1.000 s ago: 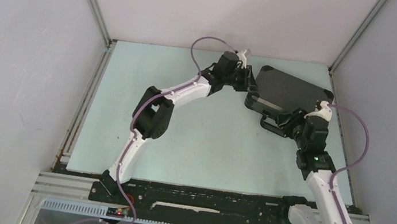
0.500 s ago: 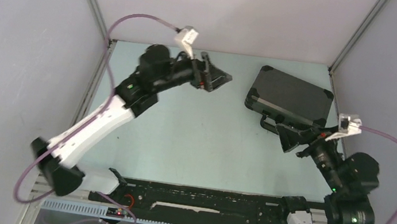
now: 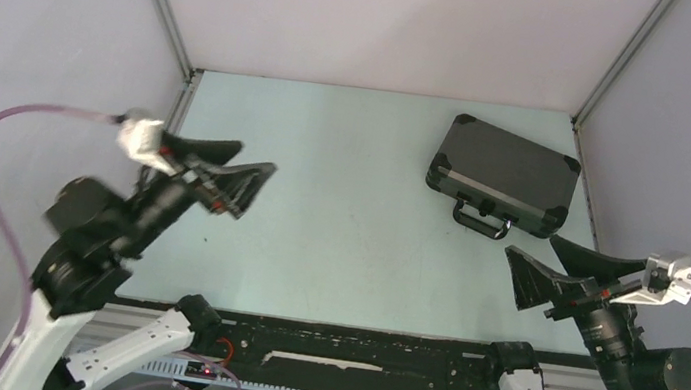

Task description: Pack up texas hold em set

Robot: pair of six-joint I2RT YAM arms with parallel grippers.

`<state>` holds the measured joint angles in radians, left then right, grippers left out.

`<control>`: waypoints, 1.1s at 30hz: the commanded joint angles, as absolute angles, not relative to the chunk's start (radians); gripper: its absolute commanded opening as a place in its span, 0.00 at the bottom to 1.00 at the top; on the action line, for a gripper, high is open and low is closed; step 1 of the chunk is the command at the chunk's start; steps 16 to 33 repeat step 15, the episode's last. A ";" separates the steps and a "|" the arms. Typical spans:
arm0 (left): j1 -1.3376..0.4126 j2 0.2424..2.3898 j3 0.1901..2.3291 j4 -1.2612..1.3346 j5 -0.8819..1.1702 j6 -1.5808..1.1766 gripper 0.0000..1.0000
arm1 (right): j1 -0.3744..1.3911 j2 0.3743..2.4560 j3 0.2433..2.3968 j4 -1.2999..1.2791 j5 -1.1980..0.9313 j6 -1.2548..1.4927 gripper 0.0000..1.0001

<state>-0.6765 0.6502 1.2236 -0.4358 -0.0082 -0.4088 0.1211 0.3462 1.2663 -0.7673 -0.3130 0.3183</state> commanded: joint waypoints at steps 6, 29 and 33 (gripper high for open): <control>-0.677 0.441 1.284 -0.526 -0.244 -0.301 1.00 | 0.123 0.341 1.282 -0.736 -0.336 0.330 1.00; -0.677 0.421 1.270 -0.536 -0.298 -0.278 1.00 | 0.120 0.333 1.282 -0.736 -0.316 0.315 1.00; -0.677 0.421 1.270 -0.536 -0.298 -0.278 1.00 | 0.120 0.333 1.282 -0.736 -0.316 0.315 1.00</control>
